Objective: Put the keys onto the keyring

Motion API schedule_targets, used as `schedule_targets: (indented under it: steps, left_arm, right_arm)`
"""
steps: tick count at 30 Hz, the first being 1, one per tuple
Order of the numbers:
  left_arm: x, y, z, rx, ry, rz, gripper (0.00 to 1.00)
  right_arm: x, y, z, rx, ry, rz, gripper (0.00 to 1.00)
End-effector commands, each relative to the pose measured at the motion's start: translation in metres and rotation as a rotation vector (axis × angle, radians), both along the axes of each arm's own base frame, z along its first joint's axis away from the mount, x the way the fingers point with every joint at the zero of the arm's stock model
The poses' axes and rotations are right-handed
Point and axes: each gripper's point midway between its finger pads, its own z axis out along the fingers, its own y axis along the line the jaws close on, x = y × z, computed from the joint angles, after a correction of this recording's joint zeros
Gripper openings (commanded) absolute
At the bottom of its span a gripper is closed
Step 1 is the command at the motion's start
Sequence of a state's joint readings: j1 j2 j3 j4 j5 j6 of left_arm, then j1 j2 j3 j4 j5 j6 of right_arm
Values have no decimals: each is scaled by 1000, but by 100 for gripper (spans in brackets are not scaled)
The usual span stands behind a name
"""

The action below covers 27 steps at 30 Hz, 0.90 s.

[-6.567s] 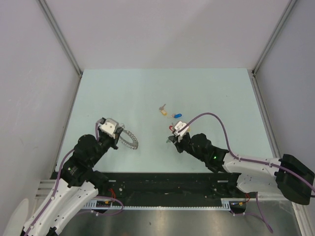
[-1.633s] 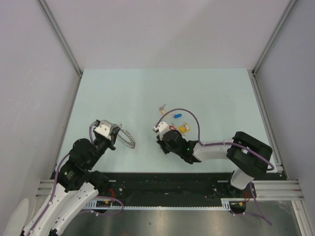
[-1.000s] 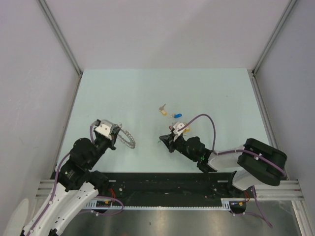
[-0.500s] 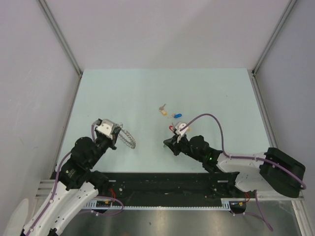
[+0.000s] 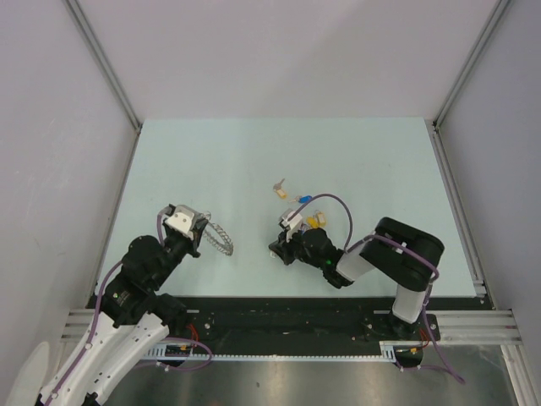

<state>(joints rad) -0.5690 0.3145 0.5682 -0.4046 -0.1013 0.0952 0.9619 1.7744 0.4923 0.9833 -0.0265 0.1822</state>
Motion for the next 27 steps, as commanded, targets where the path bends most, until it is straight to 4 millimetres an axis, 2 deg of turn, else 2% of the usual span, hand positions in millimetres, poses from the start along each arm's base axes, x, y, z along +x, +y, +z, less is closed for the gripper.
schedule_targets:
  steps: [1,2,4,10,13,14,17,19,20,22,24,25,27]
  left_arm:
    - [3,-4,16,-44,-52,-5,1]
    - [3,-3,15,-43,-51,-5,1]
    - [3,-3,16,-44,-53,-2,1]
    - [3,-3,15,-43,-54,-2,1]
    - [3,-3,16,-41,-55,-3,1]
    - [3,-3,15,-41,-54,-3,1]
    - [3,-3,15,-40,-52,-4,1]
    - [3,-3,15,-41,-53,-4,1]
    - [3,-4,15,-40,-52,-7,1]
    - [3,-4,15,-41,-53,-7,1]
    - [3,-4,16,-42,-54,-10,1]
    - [3,-4,17,-43,-56,-10,1]
    - [3,-5,15,-41,-53,-13,2]
  right_arm:
    - [23,17,28,152,-106,-19,0]
    - [24,18,31,171,-122,-22,0]
    - [26,18,24,158,-129,-27,0]
    - [24,17,21,137,-133,-29,0]
    - [21,17,24,119,-133,-18,12]
    - [19,18,26,118,-129,-10,22]
    - [17,16,31,106,-115,-12,36]
    - [18,11,27,79,-93,-20,42]
    - [18,10,34,88,-96,-22,46]
    - [20,6,34,60,-70,-30,49]
    - [22,5,45,47,-59,-35,50]
    - [20,2,36,-3,-21,-32,50]
    - [27,4,53,1,-4,-41,50]
